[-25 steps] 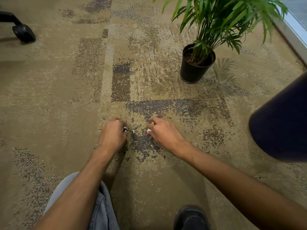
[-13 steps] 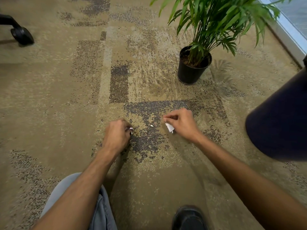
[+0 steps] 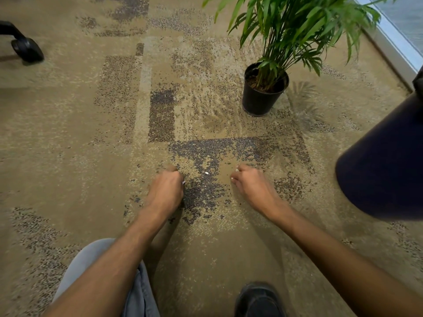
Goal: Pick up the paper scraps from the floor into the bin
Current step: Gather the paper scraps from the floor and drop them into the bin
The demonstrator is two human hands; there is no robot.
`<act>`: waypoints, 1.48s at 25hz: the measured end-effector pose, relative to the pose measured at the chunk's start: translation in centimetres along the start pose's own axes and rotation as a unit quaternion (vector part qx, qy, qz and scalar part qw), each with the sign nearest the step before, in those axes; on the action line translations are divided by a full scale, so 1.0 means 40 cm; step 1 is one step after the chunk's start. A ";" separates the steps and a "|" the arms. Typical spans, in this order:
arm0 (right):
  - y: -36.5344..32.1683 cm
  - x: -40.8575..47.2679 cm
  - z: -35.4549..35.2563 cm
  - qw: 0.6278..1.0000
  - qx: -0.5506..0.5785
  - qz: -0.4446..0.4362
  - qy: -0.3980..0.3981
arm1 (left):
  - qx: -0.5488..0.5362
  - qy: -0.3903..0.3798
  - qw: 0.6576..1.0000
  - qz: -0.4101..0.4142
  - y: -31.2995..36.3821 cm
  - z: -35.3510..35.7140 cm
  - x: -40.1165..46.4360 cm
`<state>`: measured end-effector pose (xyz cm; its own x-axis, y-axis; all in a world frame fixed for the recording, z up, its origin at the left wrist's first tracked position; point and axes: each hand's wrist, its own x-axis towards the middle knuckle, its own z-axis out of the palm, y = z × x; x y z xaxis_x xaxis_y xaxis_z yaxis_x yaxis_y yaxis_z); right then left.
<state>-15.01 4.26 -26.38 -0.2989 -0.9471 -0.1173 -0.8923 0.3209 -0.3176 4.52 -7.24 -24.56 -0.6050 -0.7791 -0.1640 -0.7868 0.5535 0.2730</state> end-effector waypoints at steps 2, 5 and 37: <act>-0.008 -0.005 0.016 1.000 -0.017 0.011 0.004 | 0.018 0.004 1.000 -0.012 0.010 0.004 -0.001; -0.012 0.007 0.005 0.999 0.038 0.028 0.003 | -0.007 0.005 1.000 -0.013 0.002 0.007 -0.001; -0.052 0.005 -0.366 0.887 0.419 0.132 0.142 | -0.411 0.052 0.910 -0.028 0.236 -0.150 -0.018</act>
<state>-18.17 3.28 -11.98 -0.6395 -0.7638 -0.0873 -0.2498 0.3139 -0.9160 -1.72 -3.23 -16.19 -0.5187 -0.8464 -0.1204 -0.4333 0.1388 0.8905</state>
